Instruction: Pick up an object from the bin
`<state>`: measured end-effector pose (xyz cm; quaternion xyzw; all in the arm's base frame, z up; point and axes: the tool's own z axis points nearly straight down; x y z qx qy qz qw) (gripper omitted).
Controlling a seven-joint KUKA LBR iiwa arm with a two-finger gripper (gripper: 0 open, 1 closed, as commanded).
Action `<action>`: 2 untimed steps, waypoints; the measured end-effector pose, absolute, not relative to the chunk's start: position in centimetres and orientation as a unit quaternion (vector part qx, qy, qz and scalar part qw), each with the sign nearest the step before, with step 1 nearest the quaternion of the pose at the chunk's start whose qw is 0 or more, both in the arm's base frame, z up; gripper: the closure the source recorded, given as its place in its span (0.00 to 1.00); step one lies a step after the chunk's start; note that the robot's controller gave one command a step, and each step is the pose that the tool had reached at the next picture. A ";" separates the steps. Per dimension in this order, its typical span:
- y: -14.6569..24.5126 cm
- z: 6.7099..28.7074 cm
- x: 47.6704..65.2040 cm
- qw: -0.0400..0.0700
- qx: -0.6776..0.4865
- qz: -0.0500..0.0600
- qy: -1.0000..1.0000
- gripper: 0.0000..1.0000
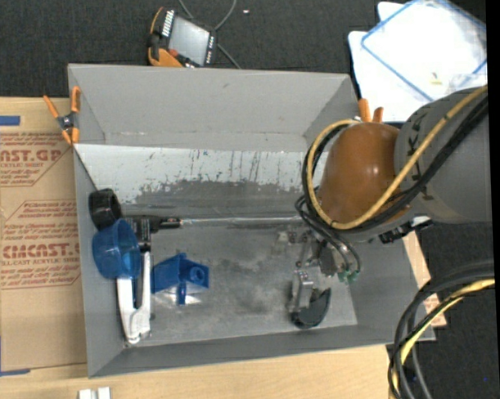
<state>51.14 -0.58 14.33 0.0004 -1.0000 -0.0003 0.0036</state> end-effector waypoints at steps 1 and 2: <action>-0.6 14.7 51.3 0.000 0.000 0.000 -1.000 0.00; -9.4 7.1 48.6 0.002 -0.070 -0.001 -0.998 0.00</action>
Offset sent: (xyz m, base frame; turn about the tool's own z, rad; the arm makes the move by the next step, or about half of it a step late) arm -0.0256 -0.0890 -0.0733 0.1394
